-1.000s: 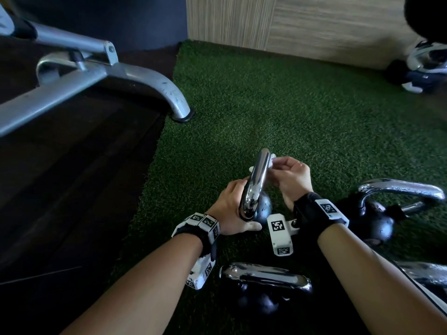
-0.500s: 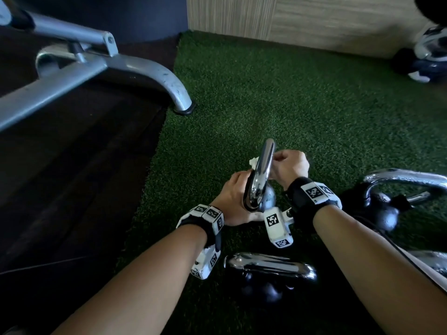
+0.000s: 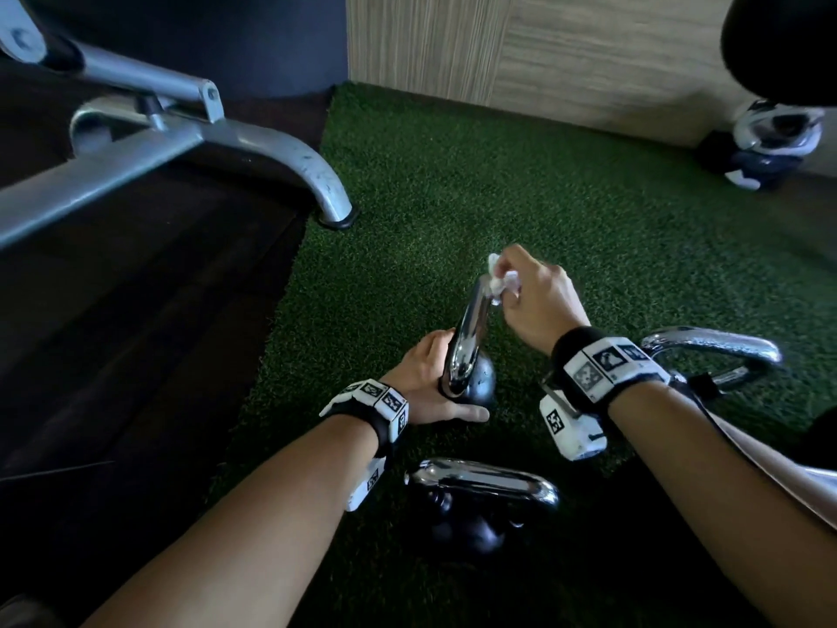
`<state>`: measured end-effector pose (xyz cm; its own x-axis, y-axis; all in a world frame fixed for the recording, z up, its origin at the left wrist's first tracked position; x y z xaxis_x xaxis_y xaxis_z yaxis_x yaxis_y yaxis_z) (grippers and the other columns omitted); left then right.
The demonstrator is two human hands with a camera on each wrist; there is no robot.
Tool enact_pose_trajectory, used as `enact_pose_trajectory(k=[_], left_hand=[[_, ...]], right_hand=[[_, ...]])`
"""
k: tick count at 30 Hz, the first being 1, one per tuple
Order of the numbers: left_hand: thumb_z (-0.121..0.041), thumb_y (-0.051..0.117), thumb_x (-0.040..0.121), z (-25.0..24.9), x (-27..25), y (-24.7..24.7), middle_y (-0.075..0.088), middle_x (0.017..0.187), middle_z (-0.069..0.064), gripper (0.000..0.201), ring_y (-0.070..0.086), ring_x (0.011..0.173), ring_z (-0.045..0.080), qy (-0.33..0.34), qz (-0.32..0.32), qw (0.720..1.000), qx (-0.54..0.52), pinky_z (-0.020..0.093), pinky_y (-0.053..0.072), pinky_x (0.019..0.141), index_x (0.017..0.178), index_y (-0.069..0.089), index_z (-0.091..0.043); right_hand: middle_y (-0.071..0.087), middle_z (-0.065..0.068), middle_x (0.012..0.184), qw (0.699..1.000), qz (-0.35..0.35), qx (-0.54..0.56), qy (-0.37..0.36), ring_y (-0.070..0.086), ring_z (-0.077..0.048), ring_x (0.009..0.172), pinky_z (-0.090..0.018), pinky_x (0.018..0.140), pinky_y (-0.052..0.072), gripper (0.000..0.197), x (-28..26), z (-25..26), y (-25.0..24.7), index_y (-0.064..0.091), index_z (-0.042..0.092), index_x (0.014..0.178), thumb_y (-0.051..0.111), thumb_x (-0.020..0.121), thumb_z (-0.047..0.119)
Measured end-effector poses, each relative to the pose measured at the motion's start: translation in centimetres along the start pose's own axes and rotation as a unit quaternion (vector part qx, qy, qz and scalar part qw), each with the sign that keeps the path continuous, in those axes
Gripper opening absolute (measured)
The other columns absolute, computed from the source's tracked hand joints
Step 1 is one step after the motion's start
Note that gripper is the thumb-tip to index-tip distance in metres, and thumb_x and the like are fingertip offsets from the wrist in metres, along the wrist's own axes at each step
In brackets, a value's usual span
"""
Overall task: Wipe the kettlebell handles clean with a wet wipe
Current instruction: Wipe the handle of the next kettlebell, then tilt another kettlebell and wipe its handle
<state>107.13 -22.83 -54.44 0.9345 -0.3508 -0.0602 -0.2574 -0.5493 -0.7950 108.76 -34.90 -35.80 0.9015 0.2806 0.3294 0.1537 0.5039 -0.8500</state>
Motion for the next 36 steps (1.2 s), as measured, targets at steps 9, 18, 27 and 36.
enact_pose_trajectory(k=[9,18,27,36], left_hand=[[-0.098,0.045,0.067,-0.9,-3.4,-1.9,-0.001,0.17,-0.018,0.115,0.039,0.148,0.023,-0.058,-0.001,0.998,0.028,0.049,0.037,0.118,0.16,0.006,-0.042],[-0.061,0.065,0.089,-0.9,-5.1,-5.5,0.076,0.108,0.0,0.039,0.07,0.103,0.021,-0.117,-0.112,0.985,-0.055,0.032,0.054,0.091,0.111,0.072,-0.03],[-0.063,0.065,0.089,-0.8,-1.7,-6.9,0.069,0.124,0.012,0.063,0.065,0.115,0.032,-0.209,-0.058,0.976,-0.029,0.034,0.049,0.093,0.127,0.065,-0.013],[-0.041,0.055,0.102,-2.8,-4.4,-7.9,0.068,0.13,0.009,0.041,0.067,0.115,0.027,-0.231,0.068,0.967,0.083,0.029,0.055,0.084,0.132,0.066,-0.015]], right_hand=[[0.073,0.011,0.114,0.973,0.205,-0.054,-0.093,0.067,-0.012,0.108,-0.039,0.103,0.052,0.043,1.8,0.8,1.9,0.075,0.027,0.114,0.07,0.083,-0.003],[0.075,0.0,0.098,0.977,0.167,-0.129,-0.013,0.068,-0.02,0.093,-0.03,0.081,0.051,0.02,-1.7,-2.2,-0.9,0.077,0.026,0.108,0.078,0.088,0.029],[0.064,0.0,0.082,0.97,0.163,-0.167,0.061,0.06,-0.021,0.08,-0.026,0.072,0.039,0.019,-2.0,-4.1,-1.1,0.074,0.017,0.1,0.077,0.09,0.032],[0.072,-0.008,0.114,0.957,0.248,-0.151,0.007,0.065,-0.027,0.113,-0.027,0.078,0.037,0.033,-1.0,-3.0,-2.8,0.074,0.015,0.12,0.077,0.09,0.029]])
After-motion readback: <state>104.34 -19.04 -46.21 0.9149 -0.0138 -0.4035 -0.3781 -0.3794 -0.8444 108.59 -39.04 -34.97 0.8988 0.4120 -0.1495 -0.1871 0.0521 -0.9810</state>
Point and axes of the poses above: each hand's wrist, its own x-axis towards the middle knuckle, its own y-axis out of the palm, z = x × y, the point moved 9 cm from there along x, towards the middle knuckle
